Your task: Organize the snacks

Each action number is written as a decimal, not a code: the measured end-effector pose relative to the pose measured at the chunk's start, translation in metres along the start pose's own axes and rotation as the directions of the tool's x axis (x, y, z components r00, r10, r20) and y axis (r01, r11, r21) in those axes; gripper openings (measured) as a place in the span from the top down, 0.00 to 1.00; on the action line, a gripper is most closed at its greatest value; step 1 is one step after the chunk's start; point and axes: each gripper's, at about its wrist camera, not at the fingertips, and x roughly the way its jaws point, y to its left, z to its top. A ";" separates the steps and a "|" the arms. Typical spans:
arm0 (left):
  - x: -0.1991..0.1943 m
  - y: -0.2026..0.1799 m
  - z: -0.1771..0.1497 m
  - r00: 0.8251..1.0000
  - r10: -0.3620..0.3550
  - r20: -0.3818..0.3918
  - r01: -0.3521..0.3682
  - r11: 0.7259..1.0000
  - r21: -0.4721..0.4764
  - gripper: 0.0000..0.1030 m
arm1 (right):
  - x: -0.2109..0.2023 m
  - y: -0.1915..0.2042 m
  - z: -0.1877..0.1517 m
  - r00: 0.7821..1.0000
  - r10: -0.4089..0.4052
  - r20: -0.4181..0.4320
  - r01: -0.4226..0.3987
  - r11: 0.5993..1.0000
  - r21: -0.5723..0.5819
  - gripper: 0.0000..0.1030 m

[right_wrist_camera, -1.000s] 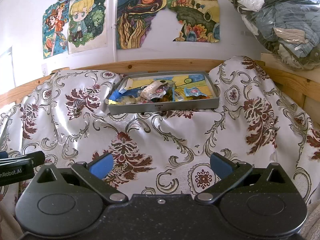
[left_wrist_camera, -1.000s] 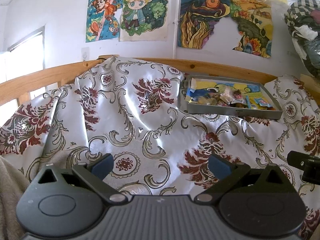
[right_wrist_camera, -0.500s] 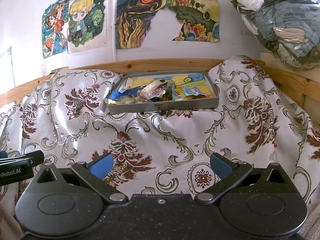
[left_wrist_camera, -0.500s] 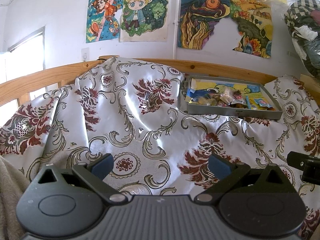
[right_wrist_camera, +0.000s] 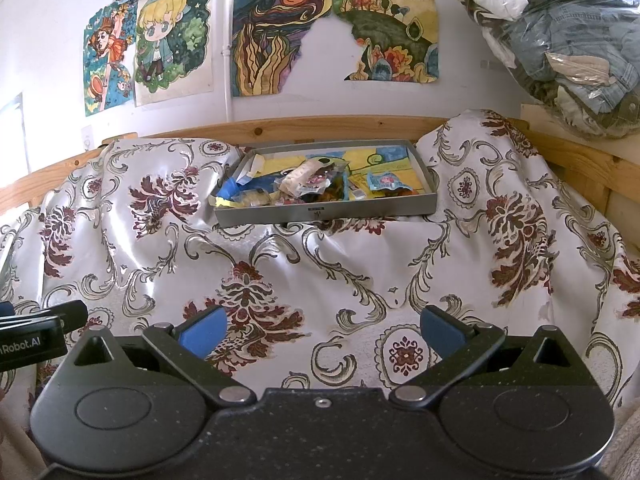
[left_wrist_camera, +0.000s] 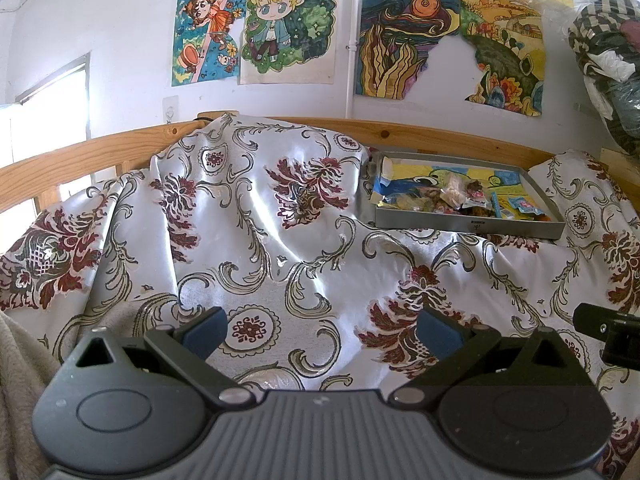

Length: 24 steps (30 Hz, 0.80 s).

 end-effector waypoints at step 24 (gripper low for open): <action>0.004 0.003 0.000 0.998 0.043 -0.035 -0.043 0.999 0.001 0.00 | 0.000 0.000 0.001 1.000 0.000 -0.002 0.000 1.000 -0.001 0.01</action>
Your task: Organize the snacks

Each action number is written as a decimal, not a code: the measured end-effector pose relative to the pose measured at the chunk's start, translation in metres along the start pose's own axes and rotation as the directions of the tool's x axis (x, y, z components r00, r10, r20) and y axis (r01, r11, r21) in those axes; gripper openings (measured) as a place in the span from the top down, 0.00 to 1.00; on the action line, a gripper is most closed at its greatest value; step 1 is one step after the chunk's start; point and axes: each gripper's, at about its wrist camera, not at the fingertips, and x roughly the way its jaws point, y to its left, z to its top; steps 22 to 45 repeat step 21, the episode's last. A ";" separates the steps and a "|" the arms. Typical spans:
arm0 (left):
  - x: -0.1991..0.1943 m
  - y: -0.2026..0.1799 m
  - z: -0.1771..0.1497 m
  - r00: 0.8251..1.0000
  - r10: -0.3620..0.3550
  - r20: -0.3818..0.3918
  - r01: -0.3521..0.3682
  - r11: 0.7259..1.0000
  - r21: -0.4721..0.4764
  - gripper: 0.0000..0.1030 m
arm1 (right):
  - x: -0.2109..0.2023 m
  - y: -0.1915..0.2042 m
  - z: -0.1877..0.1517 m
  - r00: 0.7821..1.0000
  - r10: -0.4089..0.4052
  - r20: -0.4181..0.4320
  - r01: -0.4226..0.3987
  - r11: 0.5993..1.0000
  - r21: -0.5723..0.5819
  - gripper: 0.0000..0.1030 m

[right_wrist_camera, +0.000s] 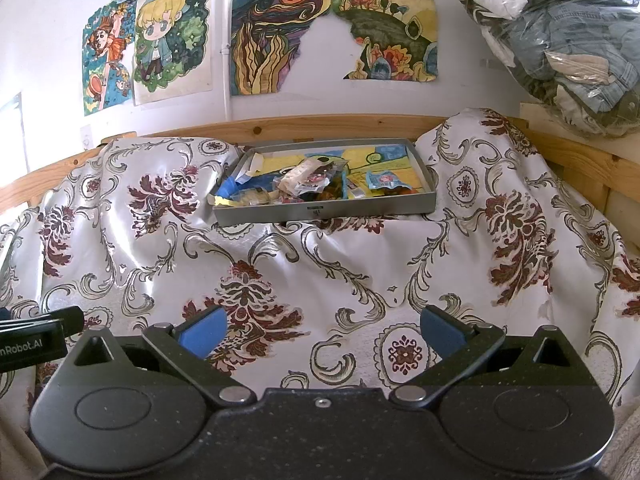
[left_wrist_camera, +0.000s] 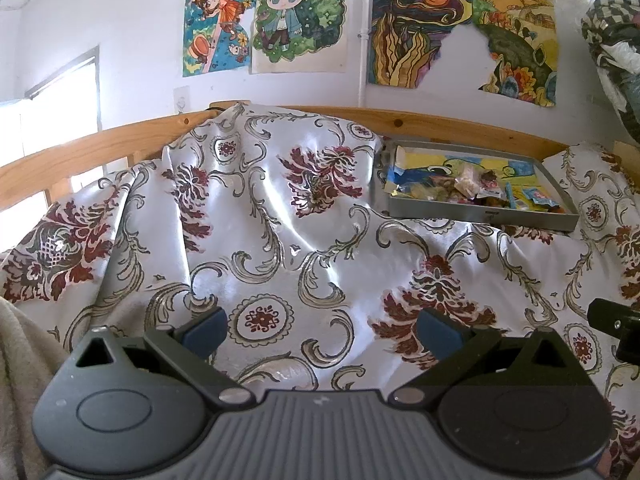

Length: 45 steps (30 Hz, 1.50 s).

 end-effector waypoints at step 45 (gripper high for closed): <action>0.001 0.001 -0.001 1.000 -0.011 -0.006 0.011 1.000 -0.002 0.00 | 0.000 0.000 0.001 1.000 -0.001 -0.002 0.001 1.000 0.000 0.01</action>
